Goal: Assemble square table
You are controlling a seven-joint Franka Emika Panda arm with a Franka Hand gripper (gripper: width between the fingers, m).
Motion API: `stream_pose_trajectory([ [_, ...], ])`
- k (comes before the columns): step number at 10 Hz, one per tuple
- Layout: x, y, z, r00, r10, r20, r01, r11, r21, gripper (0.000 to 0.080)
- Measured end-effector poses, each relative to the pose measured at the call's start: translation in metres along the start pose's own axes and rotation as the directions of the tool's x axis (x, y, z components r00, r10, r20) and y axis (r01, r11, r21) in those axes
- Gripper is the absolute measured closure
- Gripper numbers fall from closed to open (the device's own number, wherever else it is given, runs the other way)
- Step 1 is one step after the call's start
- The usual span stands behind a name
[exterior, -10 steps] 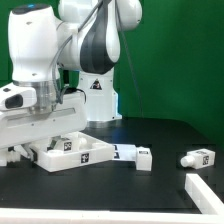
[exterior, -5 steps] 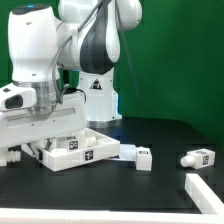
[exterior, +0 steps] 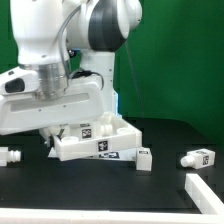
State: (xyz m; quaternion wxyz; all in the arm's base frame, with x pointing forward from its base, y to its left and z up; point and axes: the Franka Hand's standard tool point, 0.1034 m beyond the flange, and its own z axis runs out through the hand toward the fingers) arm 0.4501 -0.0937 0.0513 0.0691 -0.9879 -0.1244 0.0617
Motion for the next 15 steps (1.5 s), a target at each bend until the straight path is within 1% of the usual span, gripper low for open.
stream_pose_trajectory([
  [2,0.036,-0.023,-0.011,0.995,0.093,0.045,-0.093,0.996,-0.004,0.0745],
  [3,0.054,-0.026,-0.013,0.992,0.115,0.048,-0.115,0.993,-0.003,0.0745],
  [4,0.058,-0.030,-0.011,0.992,0.118,0.046,-0.117,0.993,-0.006,0.0745],
  [9,0.056,-0.029,-0.006,0.992,0.113,0.055,-0.113,0.994,-0.004,0.0745],
  [10,0.066,-0.026,-0.004,0.984,0.167,0.066,-0.167,0.986,-0.005,0.0745],
  [11,0.094,-0.021,-0.003,0.975,0.215,0.060,-0.215,0.977,-0.010,0.0745],
  [12,0.117,-0.020,-0.003,0.964,0.262,0.037,-0.261,0.965,-0.020,0.0745],
  [13,0.125,-0.021,-0.004,0.962,0.273,0.028,-0.273,0.962,-0.022,0.0745],
  [15,0.123,-0.020,-0.001,0.961,0.273,0.033,-0.273,0.962,-0.022,0.0745],
])
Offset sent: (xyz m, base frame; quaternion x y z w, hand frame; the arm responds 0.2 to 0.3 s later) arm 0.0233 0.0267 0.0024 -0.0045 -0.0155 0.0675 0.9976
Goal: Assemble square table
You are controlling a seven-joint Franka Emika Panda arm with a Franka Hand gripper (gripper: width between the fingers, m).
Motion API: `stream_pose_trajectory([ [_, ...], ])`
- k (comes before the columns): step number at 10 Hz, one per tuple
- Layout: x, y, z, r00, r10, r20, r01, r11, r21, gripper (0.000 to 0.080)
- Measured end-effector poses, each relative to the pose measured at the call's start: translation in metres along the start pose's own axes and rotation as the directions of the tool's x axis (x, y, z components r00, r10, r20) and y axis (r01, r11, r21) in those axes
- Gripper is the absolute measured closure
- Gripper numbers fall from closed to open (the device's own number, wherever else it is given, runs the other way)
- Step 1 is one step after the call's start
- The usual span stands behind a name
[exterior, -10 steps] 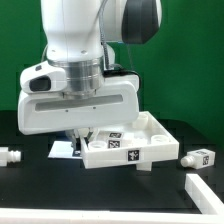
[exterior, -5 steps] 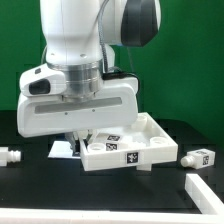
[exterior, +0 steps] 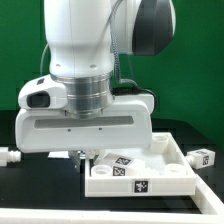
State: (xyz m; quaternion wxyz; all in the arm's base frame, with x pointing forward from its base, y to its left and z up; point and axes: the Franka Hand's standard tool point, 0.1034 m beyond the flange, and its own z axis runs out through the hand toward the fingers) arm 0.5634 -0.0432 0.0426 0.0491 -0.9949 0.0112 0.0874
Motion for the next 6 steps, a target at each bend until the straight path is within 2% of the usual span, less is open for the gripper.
stream_pose_trajectory([
  [4,0.002,-0.003,0.004,0.999,0.034,0.008,-0.034,0.999,-0.003,0.0745],
  [6,0.028,-0.016,0.014,0.997,0.077,-0.001,-0.077,0.997,-0.018,0.0745],
])
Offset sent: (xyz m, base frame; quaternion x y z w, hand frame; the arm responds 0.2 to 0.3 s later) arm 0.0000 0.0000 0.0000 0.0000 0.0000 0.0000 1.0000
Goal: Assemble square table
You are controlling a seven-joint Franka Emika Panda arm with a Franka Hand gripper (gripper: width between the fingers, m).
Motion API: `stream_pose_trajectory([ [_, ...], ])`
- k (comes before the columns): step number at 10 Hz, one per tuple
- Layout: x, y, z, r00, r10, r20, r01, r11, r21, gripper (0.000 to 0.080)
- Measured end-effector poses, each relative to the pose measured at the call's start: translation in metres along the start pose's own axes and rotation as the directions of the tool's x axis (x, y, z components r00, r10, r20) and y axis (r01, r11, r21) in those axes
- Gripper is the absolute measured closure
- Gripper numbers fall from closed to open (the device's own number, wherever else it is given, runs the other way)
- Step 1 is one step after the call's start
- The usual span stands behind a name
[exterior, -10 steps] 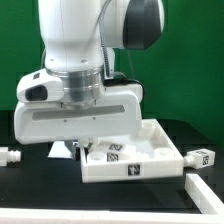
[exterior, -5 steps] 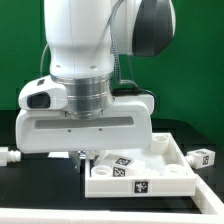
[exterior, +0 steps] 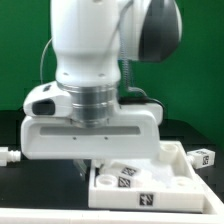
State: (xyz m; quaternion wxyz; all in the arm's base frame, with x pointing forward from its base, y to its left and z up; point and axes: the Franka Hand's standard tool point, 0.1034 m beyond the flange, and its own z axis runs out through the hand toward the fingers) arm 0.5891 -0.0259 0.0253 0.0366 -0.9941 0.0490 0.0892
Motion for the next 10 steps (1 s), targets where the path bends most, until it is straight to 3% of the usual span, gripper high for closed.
stream_pose_trajectory([
  [2,0.0085,0.0033,0.0117,1.000,0.015,-0.007,-0.015,1.000,0.016,0.0745],
  [7,0.0088,0.0012,0.0133,1.000,0.018,-0.007,-0.018,1.000,0.012,0.0745],
  [10,0.0171,-0.0041,0.0151,1.000,0.000,-0.010,0.000,1.000,-0.030,0.0745],
])
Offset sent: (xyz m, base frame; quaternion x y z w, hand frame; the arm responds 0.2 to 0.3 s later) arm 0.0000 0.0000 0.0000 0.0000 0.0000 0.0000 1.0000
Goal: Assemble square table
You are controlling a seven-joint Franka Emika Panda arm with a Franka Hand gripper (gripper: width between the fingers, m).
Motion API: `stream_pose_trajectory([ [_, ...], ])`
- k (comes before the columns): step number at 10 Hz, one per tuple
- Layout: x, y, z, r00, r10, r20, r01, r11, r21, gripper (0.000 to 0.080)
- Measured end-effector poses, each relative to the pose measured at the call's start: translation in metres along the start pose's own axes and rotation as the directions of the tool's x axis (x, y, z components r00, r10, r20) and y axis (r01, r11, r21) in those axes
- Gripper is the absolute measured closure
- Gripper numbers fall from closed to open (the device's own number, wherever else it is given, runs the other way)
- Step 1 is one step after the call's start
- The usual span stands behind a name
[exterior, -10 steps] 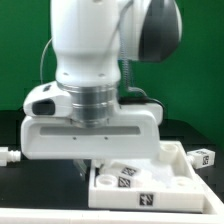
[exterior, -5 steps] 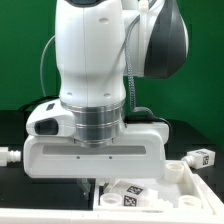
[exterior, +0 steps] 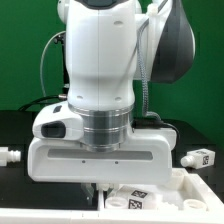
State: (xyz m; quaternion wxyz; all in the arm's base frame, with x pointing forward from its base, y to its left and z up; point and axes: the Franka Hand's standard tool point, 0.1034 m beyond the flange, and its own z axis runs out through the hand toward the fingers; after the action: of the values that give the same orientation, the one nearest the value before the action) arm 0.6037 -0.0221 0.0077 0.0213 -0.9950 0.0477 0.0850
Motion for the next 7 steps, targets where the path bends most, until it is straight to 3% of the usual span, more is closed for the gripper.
stream_pose_trajectory([
  [2,0.000,0.000,0.000,1.000,-0.008,-0.004,0.008,1.000,-0.023,0.0745],
  [5,0.000,0.000,0.000,1.000,-0.017,-0.003,0.017,1.000,-0.021,0.0745],
  [6,0.000,0.000,0.000,1.000,-0.017,-0.004,0.017,1.000,-0.021,0.0545],
  [7,0.002,-0.001,-0.011,0.999,-0.046,-0.013,0.045,0.999,-0.019,0.0409],
])
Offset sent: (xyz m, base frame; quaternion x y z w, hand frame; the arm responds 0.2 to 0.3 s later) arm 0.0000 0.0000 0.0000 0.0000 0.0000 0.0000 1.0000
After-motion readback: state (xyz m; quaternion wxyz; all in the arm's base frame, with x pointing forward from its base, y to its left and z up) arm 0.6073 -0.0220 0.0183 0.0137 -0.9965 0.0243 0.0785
